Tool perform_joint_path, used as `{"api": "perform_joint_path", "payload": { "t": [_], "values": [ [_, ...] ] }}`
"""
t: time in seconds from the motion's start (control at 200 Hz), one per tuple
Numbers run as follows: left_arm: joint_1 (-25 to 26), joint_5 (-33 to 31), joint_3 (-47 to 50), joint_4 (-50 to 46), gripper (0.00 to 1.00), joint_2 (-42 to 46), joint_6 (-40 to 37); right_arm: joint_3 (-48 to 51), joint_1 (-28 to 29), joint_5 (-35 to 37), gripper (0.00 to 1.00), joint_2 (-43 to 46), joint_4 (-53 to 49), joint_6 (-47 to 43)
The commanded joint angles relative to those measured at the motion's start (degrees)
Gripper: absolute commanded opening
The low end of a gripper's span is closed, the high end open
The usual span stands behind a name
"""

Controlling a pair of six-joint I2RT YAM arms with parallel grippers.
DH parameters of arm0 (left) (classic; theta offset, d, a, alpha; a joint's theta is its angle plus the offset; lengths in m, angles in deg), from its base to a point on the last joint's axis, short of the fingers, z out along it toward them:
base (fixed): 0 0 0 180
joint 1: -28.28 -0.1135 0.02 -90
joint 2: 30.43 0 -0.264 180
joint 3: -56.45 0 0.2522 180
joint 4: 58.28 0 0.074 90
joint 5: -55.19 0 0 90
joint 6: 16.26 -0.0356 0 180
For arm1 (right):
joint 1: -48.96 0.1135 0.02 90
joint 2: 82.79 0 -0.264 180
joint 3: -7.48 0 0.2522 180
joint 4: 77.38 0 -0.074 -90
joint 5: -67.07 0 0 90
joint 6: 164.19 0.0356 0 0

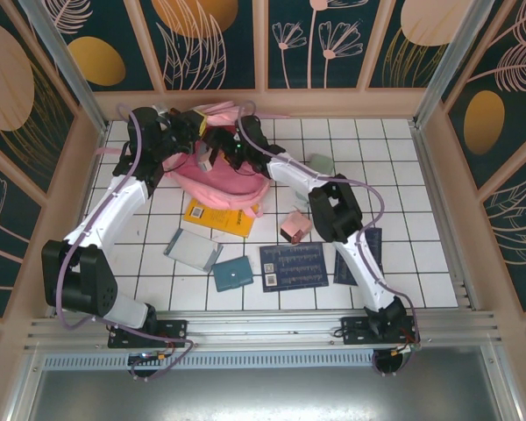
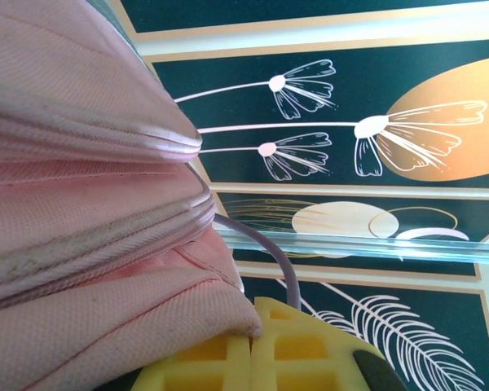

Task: Pack the student bag
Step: Place the stapler in the student bag.

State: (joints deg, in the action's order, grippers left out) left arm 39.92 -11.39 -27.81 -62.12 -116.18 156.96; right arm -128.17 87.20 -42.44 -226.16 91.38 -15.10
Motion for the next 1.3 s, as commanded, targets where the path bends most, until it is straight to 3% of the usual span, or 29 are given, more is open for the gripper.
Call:
{"api": "perform_joint_path", "payload": {
  "t": [0.0,0.215,0.5,0.876,1.096,1.206,1.296],
  "values": [
    [0.7,2.4,-1.9,6.9,0.00,2.7,-0.3,-1.3,0.1,-2.6,0.92,-0.2,9.7,0.7],
    [0.7,2.2,-2.7,6.5,0.00,2.2,-0.9,12.8,1.5,-6.0,0.90,12.4,12.1,-15.6],
    [0.7,2.1,-2.1,7.6,0.00,1.0,-1.0,40.4,1.9,-0.9,0.85,37.1,8.6,-33.3],
    [0.7,3.5,-3.6,7.1,0.00,-1.6,-1.4,57.7,4.2,22.7,0.87,59.9,-16.3,-44.7],
    [0.7,5.3,-4.2,7.3,0.00,-3.6,-1.3,65.2,4.7,24.8,0.80,66.1,-26.6,-35.2],
    [0.7,5.7,-4.8,6.8,0.00,-4.2,-1.5,63.9,5.0,24.2,0.86,65.2,-32.9,-28.0],
    [0.7,5.8,-4.8,6.8,0.00,-4.3,-1.4,63.8,5.9,28.2,0.89,65.3,-36.4,-13.2]
  ]
}}
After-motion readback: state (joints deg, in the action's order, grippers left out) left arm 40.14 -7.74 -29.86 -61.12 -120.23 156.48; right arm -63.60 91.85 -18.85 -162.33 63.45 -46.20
